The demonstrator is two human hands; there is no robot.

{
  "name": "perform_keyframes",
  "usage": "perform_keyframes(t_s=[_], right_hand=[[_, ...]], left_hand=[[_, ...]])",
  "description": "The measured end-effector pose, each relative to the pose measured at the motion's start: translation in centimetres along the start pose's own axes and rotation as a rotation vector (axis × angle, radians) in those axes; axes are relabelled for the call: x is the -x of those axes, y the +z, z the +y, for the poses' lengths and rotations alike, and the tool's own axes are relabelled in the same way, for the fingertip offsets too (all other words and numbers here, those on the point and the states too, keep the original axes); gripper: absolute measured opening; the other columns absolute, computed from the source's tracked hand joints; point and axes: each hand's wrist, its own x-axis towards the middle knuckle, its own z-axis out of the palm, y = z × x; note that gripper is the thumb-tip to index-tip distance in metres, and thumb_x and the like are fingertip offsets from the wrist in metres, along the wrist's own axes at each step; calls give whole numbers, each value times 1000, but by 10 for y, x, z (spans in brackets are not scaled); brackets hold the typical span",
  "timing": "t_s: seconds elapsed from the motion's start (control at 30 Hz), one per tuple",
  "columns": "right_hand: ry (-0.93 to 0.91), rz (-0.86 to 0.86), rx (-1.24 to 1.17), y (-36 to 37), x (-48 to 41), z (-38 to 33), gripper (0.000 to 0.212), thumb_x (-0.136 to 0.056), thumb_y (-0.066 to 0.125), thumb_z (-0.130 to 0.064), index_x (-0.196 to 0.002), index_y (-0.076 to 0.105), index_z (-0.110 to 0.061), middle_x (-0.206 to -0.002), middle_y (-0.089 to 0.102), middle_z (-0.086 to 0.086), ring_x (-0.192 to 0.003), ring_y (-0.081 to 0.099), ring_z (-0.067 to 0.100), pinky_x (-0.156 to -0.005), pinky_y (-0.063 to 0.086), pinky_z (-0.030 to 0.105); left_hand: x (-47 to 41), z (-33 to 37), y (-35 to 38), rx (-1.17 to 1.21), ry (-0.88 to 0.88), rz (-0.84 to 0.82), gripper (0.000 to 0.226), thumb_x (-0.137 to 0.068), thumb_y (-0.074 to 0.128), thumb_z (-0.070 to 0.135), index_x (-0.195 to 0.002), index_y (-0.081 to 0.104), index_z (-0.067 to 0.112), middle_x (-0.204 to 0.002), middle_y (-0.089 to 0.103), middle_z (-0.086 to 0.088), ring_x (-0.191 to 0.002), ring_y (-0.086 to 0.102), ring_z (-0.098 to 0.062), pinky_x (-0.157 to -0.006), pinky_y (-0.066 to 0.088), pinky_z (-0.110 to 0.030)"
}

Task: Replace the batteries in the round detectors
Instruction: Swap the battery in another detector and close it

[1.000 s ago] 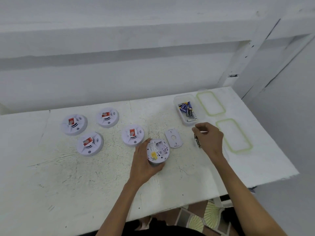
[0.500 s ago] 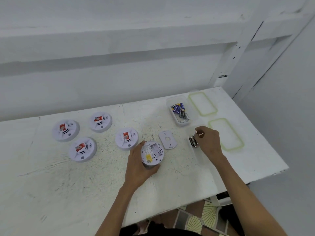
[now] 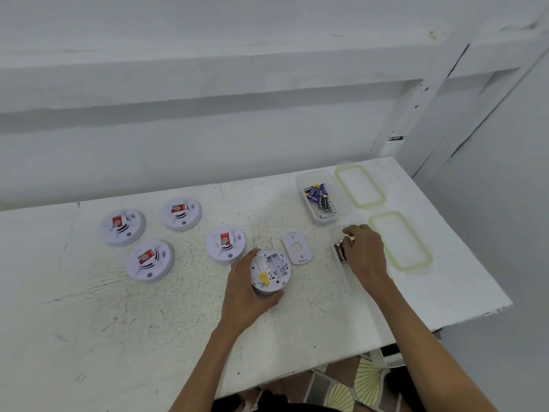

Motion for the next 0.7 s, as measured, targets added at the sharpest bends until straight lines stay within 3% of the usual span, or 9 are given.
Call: perform_keyframes(t_s=[0.13, 0.27, 0.4, 0.6, 0.7], right_hand=[[-70, 125, -71, -11, -18, -21, 14, -91, 62, -9, -98, 73, -11, -91, 69, 4, -73, 62, 22, -68, 49, 31], [-153, 34, -119, -7, -54, -39, 15, -90, 62, -4, -99, 73, -7, -95, 70, 8, -79, 64, 23, -74, 55, 37], [-182, -131, 6, 16, -98, -50, 25, -89, 59, -1, -111, 71, -3, -107, 68, 17, -97, 63, 33, -84, 53, 42], [-229, -296, 217, 53, -130, -51, 28, -96, 56, -12, -123, 64, -9, -114, 64, 16, -108, 59, 33, -80, 47, 34], [-233, -283, 247, 57, -135, -54, 28, -98, 52, -11, -124, 63, -10, -114, 63, 14, -106, 58, 32, -76, 45, 34]], left_hand=[[0, -1, 0, 11, 2, 9, 105, -62, 88, 55, -151, 41, 26, -140, 44, 32, -133, 44, -2, -110, 44, -31], [1, -3, 1, 29, 7, 8, 103, -63, 89, 54, -150, 43, 25, -141, 49, 24, -134, 45, 1, -111, 45, -34], [0, -3, 2, 29, 30, 23, 100, -64, 89, 54, -149, 43, 28, -141, 45, 33, -134, 43, 5, -111, 42, -30], [0, 3, 0, 36, 47, 7, 95, -64, 91, 48, -144, 39, 45, -138, 44, 38, -131, 43, 11, -107, 33, -7], [0, 0, 1, 41, 30, 6, 98, -64, 90, 53, -148, 43, 34, -141, 49, 25, -133, 46, 3, -109, 38, -18]])
